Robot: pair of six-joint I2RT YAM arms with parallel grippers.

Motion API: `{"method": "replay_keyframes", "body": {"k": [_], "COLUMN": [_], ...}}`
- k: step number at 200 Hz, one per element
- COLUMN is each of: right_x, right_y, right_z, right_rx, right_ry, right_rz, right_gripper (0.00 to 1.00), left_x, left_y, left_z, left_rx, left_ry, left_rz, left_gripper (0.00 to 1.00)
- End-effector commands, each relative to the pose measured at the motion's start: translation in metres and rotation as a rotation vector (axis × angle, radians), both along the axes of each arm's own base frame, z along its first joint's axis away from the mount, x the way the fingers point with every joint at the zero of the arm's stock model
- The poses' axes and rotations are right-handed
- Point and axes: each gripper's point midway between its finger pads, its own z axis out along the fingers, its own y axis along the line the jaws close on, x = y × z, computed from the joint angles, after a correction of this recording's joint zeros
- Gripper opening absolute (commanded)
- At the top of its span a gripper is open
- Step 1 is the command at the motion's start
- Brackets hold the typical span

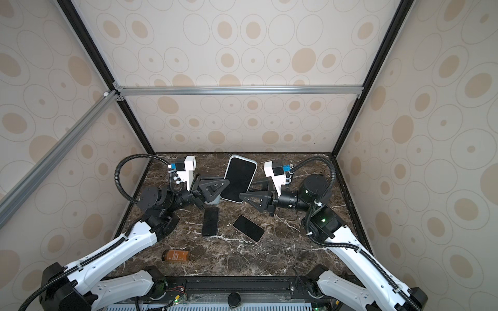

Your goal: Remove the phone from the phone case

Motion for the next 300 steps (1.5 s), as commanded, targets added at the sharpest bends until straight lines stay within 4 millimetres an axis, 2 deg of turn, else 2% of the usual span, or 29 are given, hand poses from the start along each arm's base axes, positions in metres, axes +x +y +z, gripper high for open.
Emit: {"method": "replay_keyframes", "body": {"k": [1, 18, 41, 85, 230, 300], "right_x": [-0.010, -0.011, -0.008, -0.012, -0.012, -0.008], "right_y": [0.002, 0.005, 0.010, 0.015, 0.009, 0.014], "right_z": [-0.004, -0.007, -0.012, -0.009, 0.004, -0.001], "right_rx": [-0.003, -0.001, -0.015, -0.020, 0.021, 0.008], "right_ry": [-0.057, -0.064, -0.059, -0.056, -0.089, -0.065], "right_rz": [0.048, 0.073, 0.080, 0.126, 0.078, 0.095], "right_gripper": [0.45, 0.44, 0.37, 0.29, 0.30, 0.18], "left_x": [-0.019, -0.019, -0.020, -0.024, -0.023, -0.021], "left_y": [0.019, 0.020, 0.018, 0.013, 0.008, 0.006], "left_z": [0.051, 0.054, 0.054, 0.050, 0.042, 0.040], "left_rx": [-0.117, -0.118, -0.113, -0.095, -0.084, -0.082], "left_ry": [-0.091, -0.088, -0.091, -0.097, -0.089, -0.082], "left_rz": [0.009, 0.011, -0.001, -0.043, -0.074, -0.079], "left_gripper": [0.00, 0.00, 0.00, 0.00, 0.00, 0.00]}}
